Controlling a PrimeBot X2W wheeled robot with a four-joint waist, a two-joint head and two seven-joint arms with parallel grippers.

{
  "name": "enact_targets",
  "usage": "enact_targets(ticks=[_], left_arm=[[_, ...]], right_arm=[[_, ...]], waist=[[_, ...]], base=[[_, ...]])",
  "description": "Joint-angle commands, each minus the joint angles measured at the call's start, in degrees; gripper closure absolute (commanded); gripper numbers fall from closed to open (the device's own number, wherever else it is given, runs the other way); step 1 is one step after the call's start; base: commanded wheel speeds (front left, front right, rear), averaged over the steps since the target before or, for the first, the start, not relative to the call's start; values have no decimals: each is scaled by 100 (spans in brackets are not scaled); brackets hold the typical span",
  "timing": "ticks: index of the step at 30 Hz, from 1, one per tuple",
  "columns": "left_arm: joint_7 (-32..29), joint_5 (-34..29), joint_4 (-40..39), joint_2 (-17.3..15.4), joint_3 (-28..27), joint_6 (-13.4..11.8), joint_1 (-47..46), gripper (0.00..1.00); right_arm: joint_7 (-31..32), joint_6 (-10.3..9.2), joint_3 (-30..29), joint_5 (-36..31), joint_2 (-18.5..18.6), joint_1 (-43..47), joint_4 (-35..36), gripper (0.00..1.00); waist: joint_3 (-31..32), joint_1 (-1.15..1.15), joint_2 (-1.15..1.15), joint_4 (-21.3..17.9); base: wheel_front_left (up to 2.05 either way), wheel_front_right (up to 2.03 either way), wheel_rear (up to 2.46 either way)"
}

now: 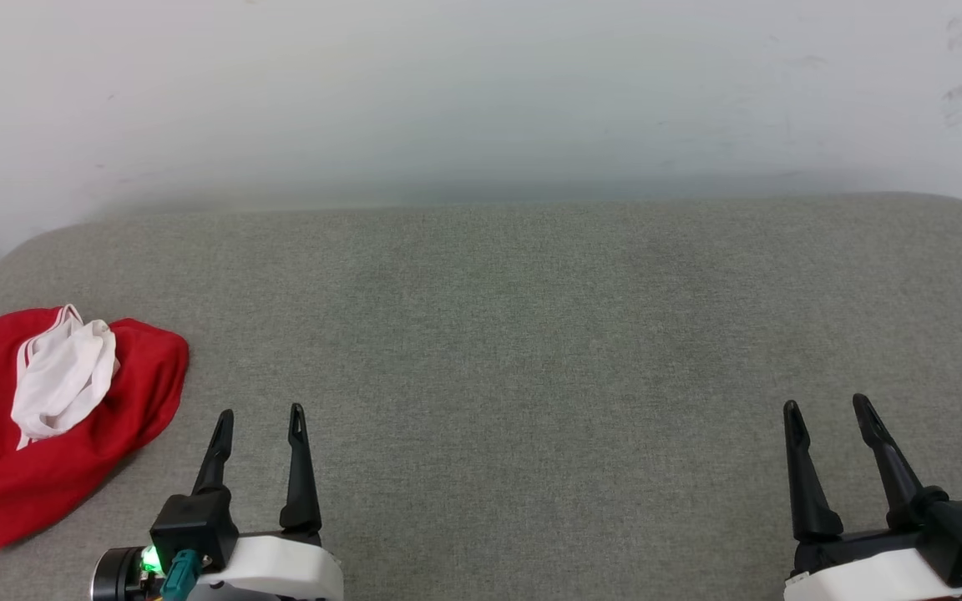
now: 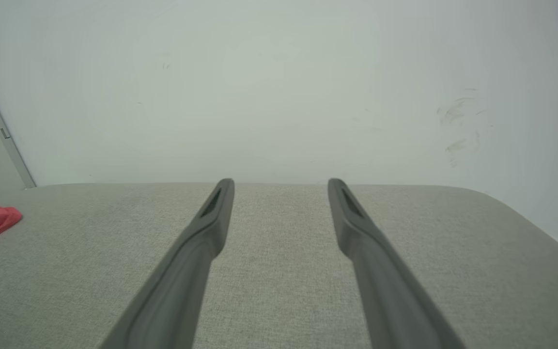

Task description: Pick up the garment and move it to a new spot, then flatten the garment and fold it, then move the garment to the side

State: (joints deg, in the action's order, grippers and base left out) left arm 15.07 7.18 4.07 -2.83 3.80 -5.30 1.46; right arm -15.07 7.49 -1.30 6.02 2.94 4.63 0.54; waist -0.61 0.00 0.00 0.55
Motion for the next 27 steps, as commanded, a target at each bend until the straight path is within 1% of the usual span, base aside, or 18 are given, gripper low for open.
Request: enact_targets(ticks=[1,14,19,25,27], left_arm=[[16,2,12,-9,-1,-6,29,0],[16,36,43,-9,-13,-24,21,0],[16,41,47,-9,-32,-41,-20,0],[15,45,55,-9,-78,-73,-29,0],[15,36,60,-9,-90,-70,-23,0]], right_arm=[[-16,-1,-10,34,-11,25,-9,0],[-16,0,-21,54,-11,57,-39,0],[-15,0,7,-4,-11,82,1,0],[-15,-1,21,-31,-11,107,26,0],[-15,-1,25,-35,-11,112,31,0]], waist=[[2,0,0,3],[-5,0,0,80],[-27,0,0,286],[-50,0,0,693],[-52,0,0,771]], base=[[0,0,0],[0,0,0],[0,0,0],[0,0,0],[0,0,0]])
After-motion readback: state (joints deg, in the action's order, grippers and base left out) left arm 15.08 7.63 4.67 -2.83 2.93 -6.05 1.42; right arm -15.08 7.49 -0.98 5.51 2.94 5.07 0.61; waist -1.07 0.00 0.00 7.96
